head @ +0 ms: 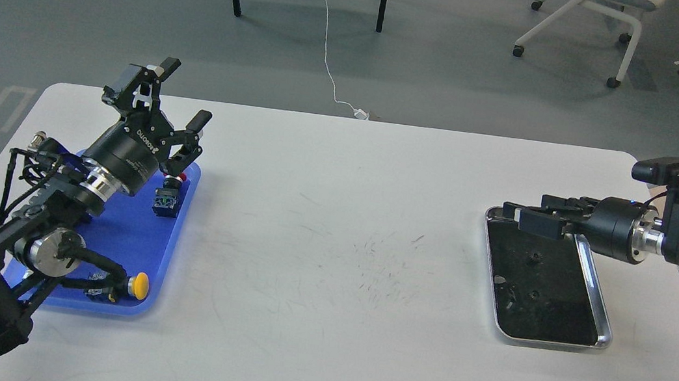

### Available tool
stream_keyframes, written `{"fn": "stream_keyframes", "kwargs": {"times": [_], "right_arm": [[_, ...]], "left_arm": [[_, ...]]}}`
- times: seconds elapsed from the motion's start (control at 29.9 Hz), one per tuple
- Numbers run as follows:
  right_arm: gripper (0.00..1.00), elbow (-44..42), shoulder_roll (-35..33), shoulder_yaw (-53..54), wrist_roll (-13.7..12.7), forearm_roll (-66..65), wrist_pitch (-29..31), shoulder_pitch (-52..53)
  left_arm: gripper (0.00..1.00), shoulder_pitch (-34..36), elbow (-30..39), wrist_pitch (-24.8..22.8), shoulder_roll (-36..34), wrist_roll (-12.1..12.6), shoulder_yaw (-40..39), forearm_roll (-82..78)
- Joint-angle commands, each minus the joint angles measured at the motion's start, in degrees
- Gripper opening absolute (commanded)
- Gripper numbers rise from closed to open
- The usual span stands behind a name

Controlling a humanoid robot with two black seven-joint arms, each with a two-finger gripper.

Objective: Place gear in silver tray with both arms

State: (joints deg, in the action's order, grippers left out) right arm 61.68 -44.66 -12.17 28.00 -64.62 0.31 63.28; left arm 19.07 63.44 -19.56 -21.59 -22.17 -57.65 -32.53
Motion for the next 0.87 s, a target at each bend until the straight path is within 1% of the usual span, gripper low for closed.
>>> {"fn": "stream_keyframes", "kwargs": {"times": [0.0, 0.1, 0.23, 0.33, 0.43, 0.5, 0.57, 0.74, 0.84], "right_arm": [[0.97, -0.33, 1.58, 9.25, 0.00, 16.23, -1.54, -6.57], [0.98, -0.42, 6.49, 16.89, 0.00, 29.60, -4.35, -12.02], [0.99, -0.42, 12.65, 26.65, 0.00, 42.88, -9.79, -18.88], [0.99, -0.51, 16.96, 32.98, 0.00, 49.92, -10.42, -22.22], [0.99, -0.60, 19.34, 37.38, 0.00, 56.34, -10.51, -24.07], [0.99, -0.33, 20.13, 38.27, 0.00, 57.24, -10.51, -24.95], [0.99, -0.25, 20.66, 37.58, 0.00, 57.15, -10.42, -25.22], [0.99, 1.16, 21.10, 37.39, 0.00, 56.97, -10.07, -25.48], [0.99, 2.82, 21.10, 37.39, 0.00, 56.89, -10.07, -25.57]], "left_arm": [[0.99, -0.17, 0.02, 0.14, 0.05, -0.16, 0.08, 0.01], [0.99, -0.35, 0.02, 0.58, 1.28, -0.33, -0.27, 0.01], [0.99, -2.11, 0.02, 0.67, 2.86, -0.42, -0.88, -0.08], [0.99, -2.46, 0.02, 0.49, 4.27, -0.33, -1.23, -0.08], [0.99, -3.77, 0.02, 0.23, 6.03, 0.81, -4.39, -0.08], [0.99, -4.31, -0.07, 0.23, 6.73, 2.65, -6.24, -0.08], [0.99, -4.92, -0.07, -0.04, 7.35, 3.36, -7.29, -0.08], [0.99, -8.08, -0.07, -0.21, 9.02, 3.71, -10.99, -0.08], [0.99, -8.70, -0.07, -1.79, 9.46, 3.71, -11.08, -0.08]]}}
